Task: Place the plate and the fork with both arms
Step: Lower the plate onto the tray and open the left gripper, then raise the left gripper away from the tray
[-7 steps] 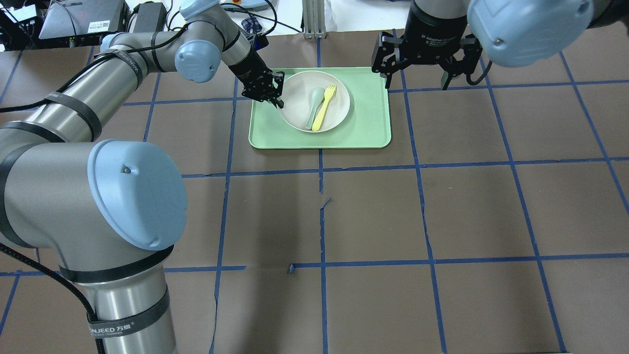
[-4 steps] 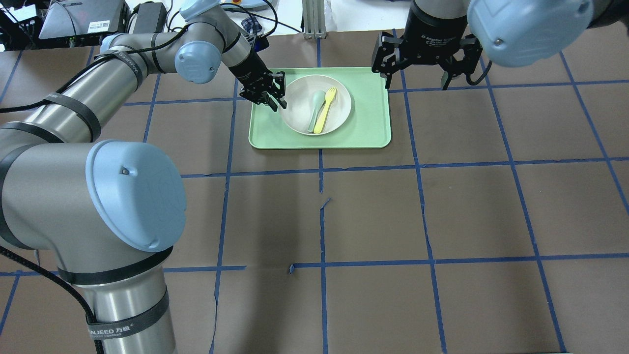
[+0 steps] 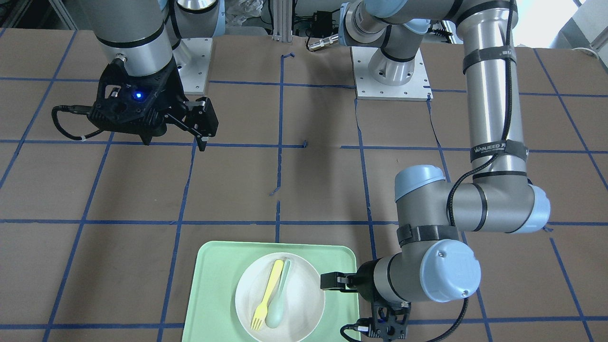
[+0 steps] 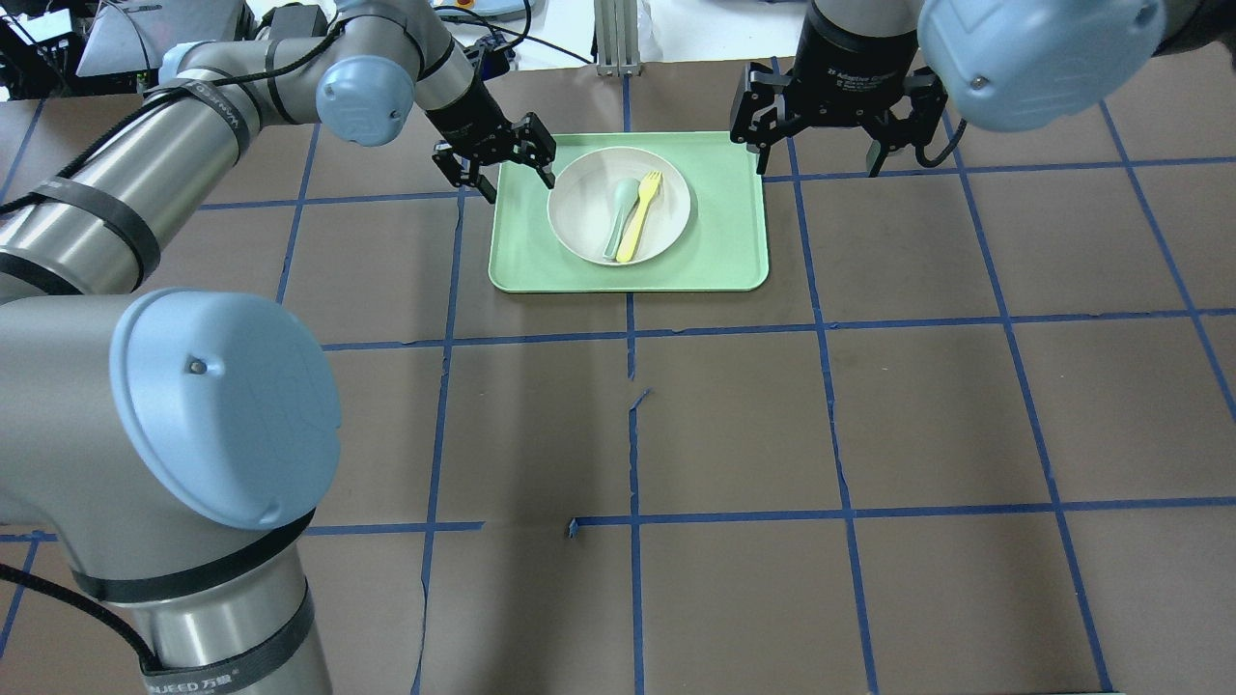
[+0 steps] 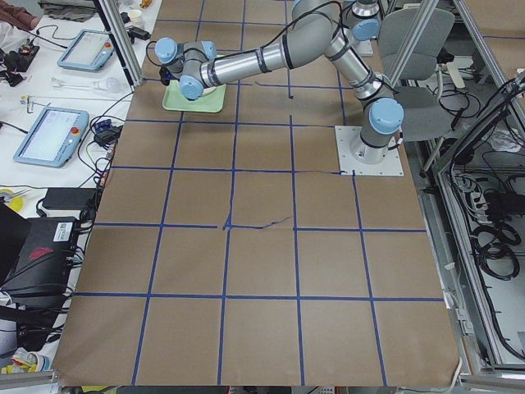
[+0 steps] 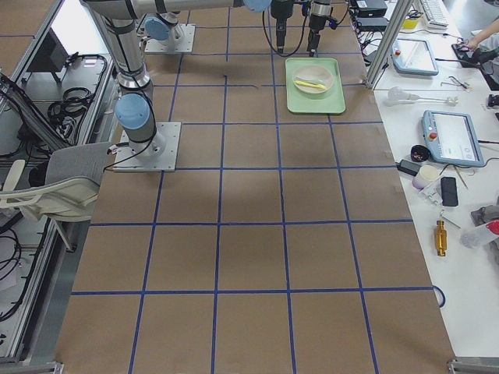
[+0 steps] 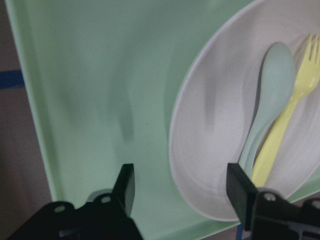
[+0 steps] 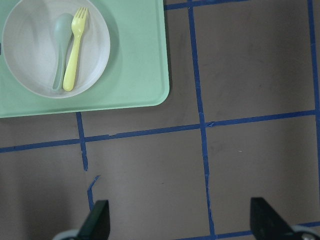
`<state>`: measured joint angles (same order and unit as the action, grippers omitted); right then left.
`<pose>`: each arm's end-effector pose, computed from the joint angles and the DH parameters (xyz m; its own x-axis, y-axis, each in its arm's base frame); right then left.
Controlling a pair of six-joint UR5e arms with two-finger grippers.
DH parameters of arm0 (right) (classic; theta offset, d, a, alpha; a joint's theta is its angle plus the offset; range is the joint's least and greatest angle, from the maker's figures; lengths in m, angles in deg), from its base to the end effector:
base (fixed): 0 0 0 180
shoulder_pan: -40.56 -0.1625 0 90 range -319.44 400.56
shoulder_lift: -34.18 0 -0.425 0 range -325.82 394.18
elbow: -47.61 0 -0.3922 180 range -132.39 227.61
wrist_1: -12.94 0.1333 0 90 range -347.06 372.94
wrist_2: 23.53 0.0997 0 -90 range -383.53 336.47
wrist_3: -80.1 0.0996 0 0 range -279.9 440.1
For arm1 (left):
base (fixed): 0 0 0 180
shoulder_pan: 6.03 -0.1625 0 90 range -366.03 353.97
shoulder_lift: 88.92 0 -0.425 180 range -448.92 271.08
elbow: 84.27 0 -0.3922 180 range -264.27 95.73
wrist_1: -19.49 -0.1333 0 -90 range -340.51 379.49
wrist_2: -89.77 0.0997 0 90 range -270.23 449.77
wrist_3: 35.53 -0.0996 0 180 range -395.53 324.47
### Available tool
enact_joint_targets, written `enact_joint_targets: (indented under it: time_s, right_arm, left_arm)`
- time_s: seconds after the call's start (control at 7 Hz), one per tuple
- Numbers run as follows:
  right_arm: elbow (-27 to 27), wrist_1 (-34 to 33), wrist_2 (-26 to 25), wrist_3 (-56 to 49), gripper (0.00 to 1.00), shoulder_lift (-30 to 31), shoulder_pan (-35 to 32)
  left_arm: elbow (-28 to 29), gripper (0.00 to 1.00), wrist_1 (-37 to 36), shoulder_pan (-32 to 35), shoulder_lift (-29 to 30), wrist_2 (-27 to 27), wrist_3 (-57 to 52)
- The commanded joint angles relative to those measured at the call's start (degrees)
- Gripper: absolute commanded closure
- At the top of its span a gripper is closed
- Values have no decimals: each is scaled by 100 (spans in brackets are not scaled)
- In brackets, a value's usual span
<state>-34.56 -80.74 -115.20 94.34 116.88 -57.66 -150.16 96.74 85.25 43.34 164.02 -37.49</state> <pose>0.2081 -0.5286 0.4957 -0.9943 0.1063 0.0101 0.1052 0.9914 -0.0783 -0.1770 -0.7450 0.2501 -0.9615 0.0300 0.2733 0.0552 0.9949 0.0848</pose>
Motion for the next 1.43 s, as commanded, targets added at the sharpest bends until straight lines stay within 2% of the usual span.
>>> enact_joint_targets:
  time_s: [0.0, 0.14, 0.29, 0.57, 0.86, 1.29]
  right_arm:
    - [0, -1, 0, 0, 0, 0, -4]
    - [35, -36, 0, 0, 0, -18, -4]
    - [61, -201, 18, 0, 0, -113, -12]
    - [201, -352, 18, 9, 0, -368, -4]
    - [709, -292, -218, 17, 0, -824, -12]
    - [1272, -335, -229, 79, 0, -1614, -21]
  left_arm:
    - [-28, 0, 647, -328, -654, 678, 11]
    - [-28, 0, 1147, -539, -1058, 1114, 2]
    - [-37, 0, 1204, -585, -1419, 1440, -42]
    - [-177, 0, 1896, -594, -2174, 1496, -33]
    - [-327, 0, 2388, -603, -2869, 1880, 10]
    - [-1318, 0, 1962, -603, -3144, 1830, -25]
